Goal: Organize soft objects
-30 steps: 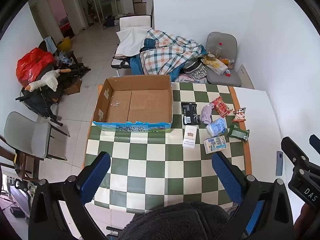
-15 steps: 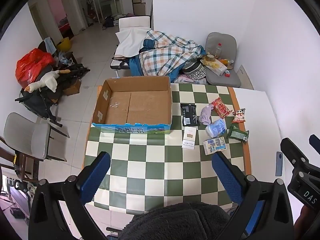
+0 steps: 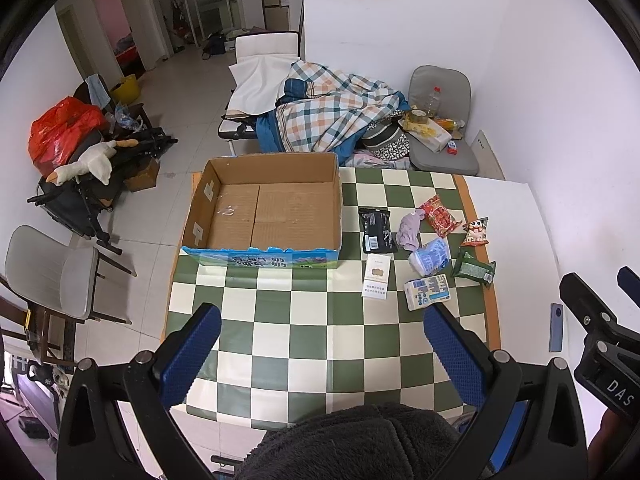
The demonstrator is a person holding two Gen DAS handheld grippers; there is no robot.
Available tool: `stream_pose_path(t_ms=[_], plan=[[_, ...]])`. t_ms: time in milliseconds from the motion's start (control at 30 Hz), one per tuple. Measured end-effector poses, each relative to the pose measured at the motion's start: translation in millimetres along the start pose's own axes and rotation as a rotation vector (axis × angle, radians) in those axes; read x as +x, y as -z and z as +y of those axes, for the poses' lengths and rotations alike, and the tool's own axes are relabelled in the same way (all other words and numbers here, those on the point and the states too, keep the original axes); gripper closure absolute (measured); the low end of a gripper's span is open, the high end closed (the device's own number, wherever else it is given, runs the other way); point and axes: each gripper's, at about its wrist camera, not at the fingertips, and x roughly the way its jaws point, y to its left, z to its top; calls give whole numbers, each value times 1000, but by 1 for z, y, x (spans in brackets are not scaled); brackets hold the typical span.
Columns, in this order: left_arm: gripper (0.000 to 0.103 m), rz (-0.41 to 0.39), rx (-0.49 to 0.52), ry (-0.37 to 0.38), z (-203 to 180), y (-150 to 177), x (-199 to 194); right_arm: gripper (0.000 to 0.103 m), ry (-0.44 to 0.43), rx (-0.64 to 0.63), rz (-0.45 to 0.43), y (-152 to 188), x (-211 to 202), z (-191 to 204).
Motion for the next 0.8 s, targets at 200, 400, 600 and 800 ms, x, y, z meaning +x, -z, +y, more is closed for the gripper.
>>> stream_pose_path(t_ms=[200,400,600,800], plan=[[0,-1,0,1,1,0,-1,0,1,1,-5,-2,-2,-1],[0,-4,1,0,-8,-4,4,0,-1,2,-6,-4,-2,-1],[0,-4,1,1,-6,-5,2,0,-2,1,-7,-4,-3,0],[0,-6,0,1,-6,-4,2,0,-1,1,-9,-4,-3,0]])
